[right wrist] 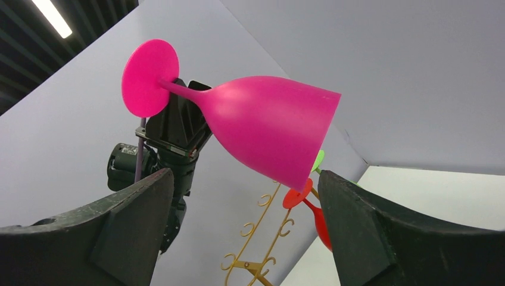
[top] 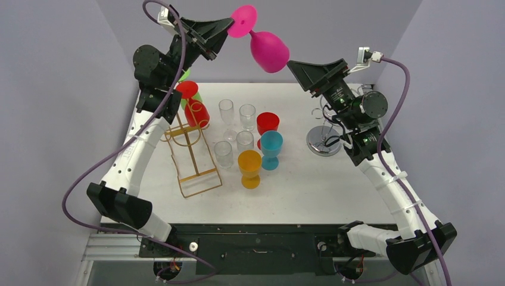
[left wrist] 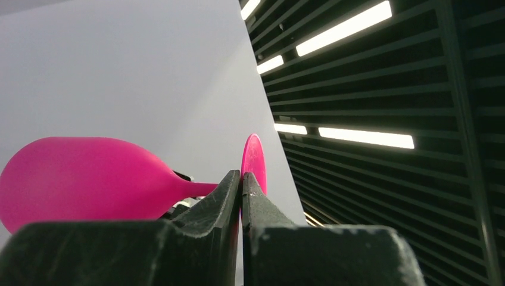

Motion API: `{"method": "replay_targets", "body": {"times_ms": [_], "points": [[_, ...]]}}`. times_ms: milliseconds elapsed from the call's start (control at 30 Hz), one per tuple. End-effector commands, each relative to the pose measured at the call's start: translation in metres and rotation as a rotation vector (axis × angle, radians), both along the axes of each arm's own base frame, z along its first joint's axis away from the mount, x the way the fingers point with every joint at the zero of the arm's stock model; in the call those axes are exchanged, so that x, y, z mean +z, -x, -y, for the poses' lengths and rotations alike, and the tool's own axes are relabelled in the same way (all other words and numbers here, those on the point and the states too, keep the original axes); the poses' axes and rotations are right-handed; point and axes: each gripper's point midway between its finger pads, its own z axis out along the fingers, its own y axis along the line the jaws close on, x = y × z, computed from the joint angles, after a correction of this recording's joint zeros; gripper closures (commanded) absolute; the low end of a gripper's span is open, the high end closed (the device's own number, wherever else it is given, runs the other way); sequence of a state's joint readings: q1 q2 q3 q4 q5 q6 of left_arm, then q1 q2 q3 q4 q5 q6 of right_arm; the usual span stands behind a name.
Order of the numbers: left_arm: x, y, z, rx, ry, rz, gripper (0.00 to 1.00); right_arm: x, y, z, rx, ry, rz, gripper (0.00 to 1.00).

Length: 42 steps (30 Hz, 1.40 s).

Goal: Take the wine glass off the wine glass rack
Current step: Place the wine glass at the center of the board.

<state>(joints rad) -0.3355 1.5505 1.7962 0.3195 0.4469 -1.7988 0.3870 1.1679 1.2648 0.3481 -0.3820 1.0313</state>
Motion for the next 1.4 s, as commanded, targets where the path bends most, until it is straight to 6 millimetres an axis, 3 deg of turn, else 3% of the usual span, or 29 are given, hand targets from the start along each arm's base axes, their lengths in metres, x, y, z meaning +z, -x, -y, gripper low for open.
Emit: {"method": "replay_targets", "body": {"times_ms": [0, 300, 567, 867, 1067, 1167, 1233, 1367], "points": [[0.046, 0.052, -0.012, -0.064, 0.129, 0.128, 1.0, 0.025, 0.01, 0.003, 0.009, -0.047, 0.094, 0.15], [0.047, 0.059, -0.008, -0.091, 0.147, 0.122, 1.0, 0.025, 0.012, -0.002, 0.043, -0.052, 0.117, 0.15], [0.051, 0.069, -0.004, -0.146, 0.179, 0.128, 1.0, 0.051, 0.043, -0.013, 0.184, -0.098, 0.239, 0.22], [0.045, 0.08, 0.003, -0.214, 0.211, 0.12, 1.0, 0.069, 0.067, -0.012, 0.268, -0.173, 0.302, 0.54], [0.041, 0.085, 0.002, -0.225, 0.208, 0.117, 1.0, 0.073, 0.078, -0.008, 0.27, -0.199, 0.32, 0.7], [0.038, 0.086, 0.004, -0.231, 0.206, 0.117, 1.0, 0.073, 0.08, -0.006, 0.26, -0.204, 0.317, 0.86], [0.034, 0.085, 0.006, -0.229, 0.198, 0.116, 0.94, 0.074, 0.082, -0.003, 0.245, -0.2, 0.314, 0.98], [0.024, 0.084, 0.011, -0.223, 0.161, 0.12, 0.77, 0.072, 0.081, 0.004, 0.169, -0.167, 0.285, 1.0]]}}
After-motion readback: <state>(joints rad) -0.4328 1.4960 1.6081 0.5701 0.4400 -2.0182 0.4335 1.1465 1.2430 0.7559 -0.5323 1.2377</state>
